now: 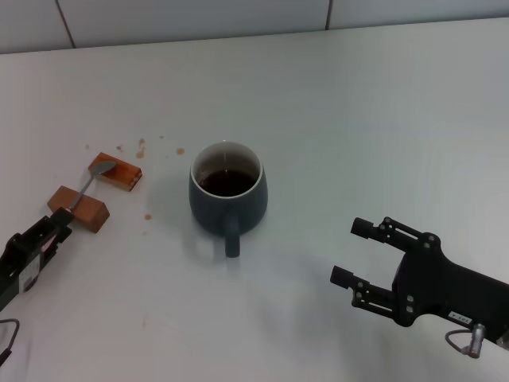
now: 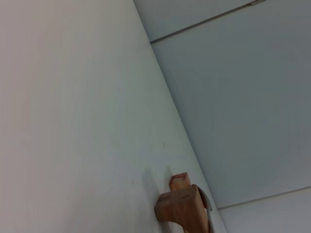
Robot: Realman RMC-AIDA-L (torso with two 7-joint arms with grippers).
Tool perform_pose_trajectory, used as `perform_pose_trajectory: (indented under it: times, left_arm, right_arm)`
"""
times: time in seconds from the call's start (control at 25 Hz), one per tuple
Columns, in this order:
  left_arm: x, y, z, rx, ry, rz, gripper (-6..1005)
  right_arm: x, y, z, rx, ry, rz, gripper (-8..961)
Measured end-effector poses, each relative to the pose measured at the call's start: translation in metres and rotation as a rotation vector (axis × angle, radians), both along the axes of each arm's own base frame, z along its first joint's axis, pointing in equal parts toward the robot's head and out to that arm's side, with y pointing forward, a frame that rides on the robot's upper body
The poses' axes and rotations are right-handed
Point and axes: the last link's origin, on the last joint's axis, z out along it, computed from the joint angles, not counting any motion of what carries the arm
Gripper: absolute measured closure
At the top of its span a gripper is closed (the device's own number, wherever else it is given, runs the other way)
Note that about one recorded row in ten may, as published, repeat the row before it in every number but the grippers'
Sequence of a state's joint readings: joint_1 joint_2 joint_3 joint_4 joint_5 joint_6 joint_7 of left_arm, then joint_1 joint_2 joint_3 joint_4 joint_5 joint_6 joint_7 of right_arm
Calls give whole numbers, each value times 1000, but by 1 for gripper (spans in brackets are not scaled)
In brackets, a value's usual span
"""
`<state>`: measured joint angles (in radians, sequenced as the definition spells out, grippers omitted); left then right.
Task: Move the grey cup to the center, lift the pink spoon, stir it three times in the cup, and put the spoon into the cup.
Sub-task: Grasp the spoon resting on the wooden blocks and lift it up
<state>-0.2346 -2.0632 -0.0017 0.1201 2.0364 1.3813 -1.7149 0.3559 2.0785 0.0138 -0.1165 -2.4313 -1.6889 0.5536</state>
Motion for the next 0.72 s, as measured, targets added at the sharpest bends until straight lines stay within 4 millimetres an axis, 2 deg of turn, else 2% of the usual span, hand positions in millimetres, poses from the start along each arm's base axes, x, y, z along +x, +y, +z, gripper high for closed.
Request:
perform_pose_trajectory:
  times: [0.72]
  left_arm:
    - [-1,0,0,3,0,7,676]
  right_arm:
    - [0,0,0,0,0,0,195]
